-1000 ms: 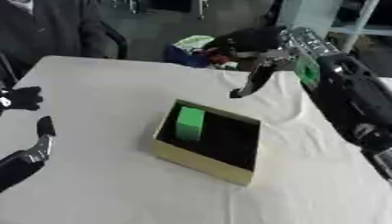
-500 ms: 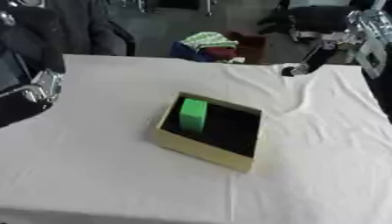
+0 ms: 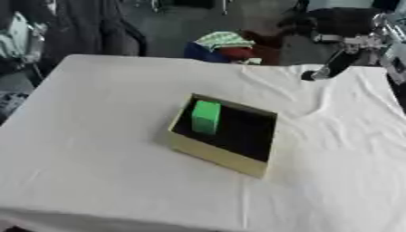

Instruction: Pick up objects on the table and place them in the box.

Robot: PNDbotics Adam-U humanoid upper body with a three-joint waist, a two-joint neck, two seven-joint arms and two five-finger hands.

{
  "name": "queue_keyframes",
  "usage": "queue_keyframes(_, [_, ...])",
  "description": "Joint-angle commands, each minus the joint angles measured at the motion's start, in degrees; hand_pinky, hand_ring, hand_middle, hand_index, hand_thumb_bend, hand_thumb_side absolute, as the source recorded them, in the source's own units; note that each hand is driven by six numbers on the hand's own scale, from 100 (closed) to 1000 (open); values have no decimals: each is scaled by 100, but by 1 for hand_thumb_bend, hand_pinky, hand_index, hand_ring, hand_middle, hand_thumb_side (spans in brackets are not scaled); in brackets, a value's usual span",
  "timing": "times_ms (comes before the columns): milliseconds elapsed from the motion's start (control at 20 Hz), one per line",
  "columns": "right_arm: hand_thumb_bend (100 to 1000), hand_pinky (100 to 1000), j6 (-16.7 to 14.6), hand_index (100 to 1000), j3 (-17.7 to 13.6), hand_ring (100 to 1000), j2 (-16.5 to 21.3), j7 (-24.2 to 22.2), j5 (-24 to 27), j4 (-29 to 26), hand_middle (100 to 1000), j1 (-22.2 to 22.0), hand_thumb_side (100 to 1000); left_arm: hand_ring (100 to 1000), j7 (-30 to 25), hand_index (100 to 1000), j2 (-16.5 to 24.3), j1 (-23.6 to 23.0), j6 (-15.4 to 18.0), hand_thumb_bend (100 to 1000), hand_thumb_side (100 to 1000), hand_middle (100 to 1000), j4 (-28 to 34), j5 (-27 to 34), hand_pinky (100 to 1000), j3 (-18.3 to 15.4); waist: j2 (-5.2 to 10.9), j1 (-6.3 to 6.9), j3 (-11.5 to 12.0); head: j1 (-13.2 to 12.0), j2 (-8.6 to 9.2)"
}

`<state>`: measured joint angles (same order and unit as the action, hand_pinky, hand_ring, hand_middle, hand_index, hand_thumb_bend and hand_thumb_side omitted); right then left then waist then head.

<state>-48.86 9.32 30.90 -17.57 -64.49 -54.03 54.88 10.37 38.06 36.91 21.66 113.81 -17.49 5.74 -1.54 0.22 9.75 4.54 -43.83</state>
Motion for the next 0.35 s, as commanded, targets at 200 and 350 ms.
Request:
queue_keyframes(200, [447,927,-194,1000,-96,1000,254,-183,-43,-61,1000,86,294,442,-75,697,237,298,-540,100,518,443,78,563,543,-415,37,-5,41,129,-28])
queue_keyframes(350, [443,927,-206,1000,-81,1000,222,-182,-50,-52,1000,107,289,468,-325,730,339,354,-765,100,516,471,78,827,562,-219,38,1,-25,22,-28])
